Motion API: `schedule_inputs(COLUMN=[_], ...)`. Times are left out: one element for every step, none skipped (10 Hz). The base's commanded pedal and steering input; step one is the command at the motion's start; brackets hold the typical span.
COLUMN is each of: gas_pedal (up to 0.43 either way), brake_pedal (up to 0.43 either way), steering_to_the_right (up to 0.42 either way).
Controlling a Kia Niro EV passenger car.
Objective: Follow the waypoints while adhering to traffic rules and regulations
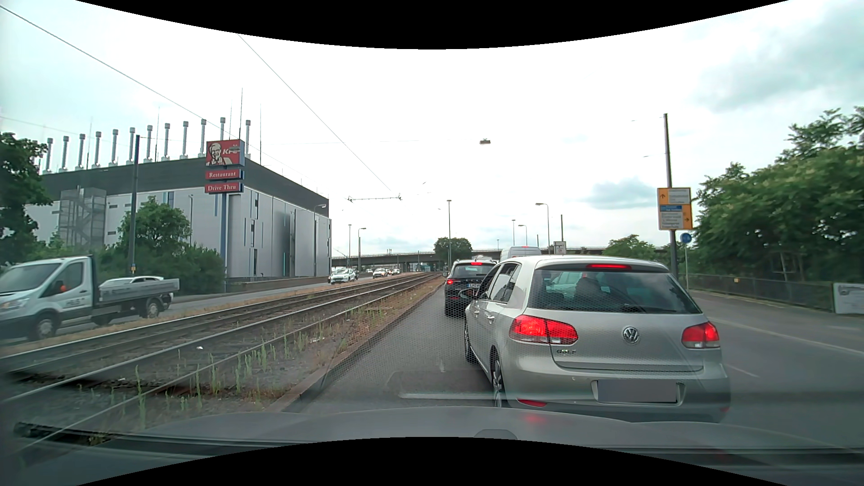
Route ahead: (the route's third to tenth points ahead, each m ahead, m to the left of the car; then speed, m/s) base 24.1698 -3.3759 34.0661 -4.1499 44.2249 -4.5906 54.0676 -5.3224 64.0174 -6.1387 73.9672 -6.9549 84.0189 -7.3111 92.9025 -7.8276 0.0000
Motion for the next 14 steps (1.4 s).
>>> schedule_inputs(gas_pedal=[0.0,0.0,0.0,0.0,0.0,0.0,0.0,0.0,0.0,0.0,0.0,0.0,0.0,0.0], brake_pedal=[0.244,0.244,0.244,0.244,0.244,0.244,0.244,0.244,0.244,0.244,0.244,0.244,0.244,0.244], steering_to_the_right=[0.001,0.001,0.001,0.001,0.001,0.001,0.001,0.001,0.001,0.001,0.001,0.001,0.001,0.001])
